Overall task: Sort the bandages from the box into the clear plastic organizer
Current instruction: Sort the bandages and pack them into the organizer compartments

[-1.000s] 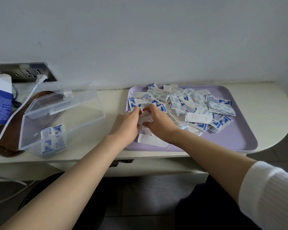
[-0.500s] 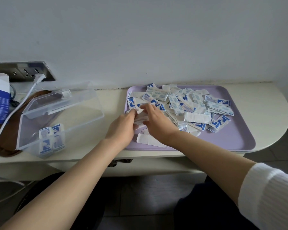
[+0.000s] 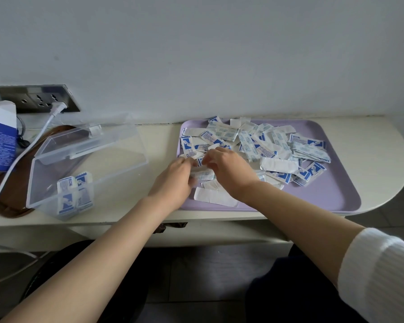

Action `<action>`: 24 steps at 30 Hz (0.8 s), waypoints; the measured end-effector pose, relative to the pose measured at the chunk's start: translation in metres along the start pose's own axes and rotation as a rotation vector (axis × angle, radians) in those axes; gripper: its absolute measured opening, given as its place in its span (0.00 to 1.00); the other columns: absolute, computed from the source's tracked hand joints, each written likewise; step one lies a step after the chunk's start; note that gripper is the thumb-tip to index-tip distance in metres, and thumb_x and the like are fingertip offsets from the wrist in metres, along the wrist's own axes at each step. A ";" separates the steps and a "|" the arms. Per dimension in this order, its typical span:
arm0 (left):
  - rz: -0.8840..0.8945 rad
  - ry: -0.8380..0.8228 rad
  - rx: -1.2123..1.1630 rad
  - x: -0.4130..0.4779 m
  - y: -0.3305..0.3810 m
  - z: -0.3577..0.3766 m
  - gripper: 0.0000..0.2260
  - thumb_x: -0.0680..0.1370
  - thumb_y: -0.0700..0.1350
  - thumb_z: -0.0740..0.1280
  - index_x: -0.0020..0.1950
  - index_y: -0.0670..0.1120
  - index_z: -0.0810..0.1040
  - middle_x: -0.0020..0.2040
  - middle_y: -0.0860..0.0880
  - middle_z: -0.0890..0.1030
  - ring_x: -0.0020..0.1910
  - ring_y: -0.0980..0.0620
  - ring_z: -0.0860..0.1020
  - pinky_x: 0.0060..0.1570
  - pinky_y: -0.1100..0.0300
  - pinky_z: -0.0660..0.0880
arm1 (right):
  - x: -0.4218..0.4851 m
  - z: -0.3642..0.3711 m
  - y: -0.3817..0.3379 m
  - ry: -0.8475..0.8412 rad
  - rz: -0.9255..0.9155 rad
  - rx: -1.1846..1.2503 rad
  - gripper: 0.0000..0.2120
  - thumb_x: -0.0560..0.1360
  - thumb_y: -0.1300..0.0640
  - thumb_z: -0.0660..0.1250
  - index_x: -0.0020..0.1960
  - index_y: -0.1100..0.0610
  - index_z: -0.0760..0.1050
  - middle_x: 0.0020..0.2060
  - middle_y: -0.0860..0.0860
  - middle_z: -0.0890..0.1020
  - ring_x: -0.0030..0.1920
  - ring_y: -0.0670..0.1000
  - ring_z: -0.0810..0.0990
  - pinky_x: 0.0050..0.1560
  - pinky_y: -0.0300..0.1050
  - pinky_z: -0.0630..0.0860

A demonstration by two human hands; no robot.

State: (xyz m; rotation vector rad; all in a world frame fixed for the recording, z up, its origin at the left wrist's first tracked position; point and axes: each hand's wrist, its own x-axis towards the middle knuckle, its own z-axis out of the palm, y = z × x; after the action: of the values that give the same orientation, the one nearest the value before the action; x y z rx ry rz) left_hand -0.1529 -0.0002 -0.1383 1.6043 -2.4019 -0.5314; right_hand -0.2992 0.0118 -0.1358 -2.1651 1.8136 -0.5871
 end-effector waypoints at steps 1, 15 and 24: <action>0.013 -0.012 0.054 0.000 -0.001 0.001 0.15 0.78 0.40 0.63 0.65 0.43 0.72 0.63 0.46 0.72 0.62 0.46 0.70 0.58 0.51 0.69 | 0.000 0.002 0.000 -0.042 0.002 -0.005 0.12 0.77 0.67 0.59 0.58 0.58 0.75 0.54 0.55 0.77 0.52 0.57 0.76 0.47 0.48 0.74; 0.046 0.068 0.288 -0.012 0.005 0.002 0.13 0.80 0.45 0.59 0.63 0.42 0.65 0.60 0.44 0.70 0.57 0.45 0.72 0.52 0.56 0.66 | -0.001 -0.002 0.003 -0.073 0.013 -0.091 0.09 0.78 0.64 0.59 0.53 0.54 0.76 0.46 0.52 0.81 0.44 0.56 0.79 0.41 0.47 0.73; 0.100 -0.006 0.441 -0.010 0.001 0.002 0.15 0.80 0.50 0.60 0.64 0.46 0.70 0.63 0.49 0.72 0.64 0.49 0.68 0.60 0.56 0.65 | -0.001 0.001 0.005 -0.280 -0.033 -0.075 0.15 0.78 0.67 0.56 0.62 0.57 0.68 0.56 0.54 0.74 0.54 0.55 0.74 0.52 0.49 0.73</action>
State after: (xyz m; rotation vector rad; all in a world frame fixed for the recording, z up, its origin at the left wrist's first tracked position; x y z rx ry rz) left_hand -0.1510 0.0098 -0.1396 1.6181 -2.7224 0.0185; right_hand -0.3029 0.0121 -0.1391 -2.1997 1.6770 -0.2106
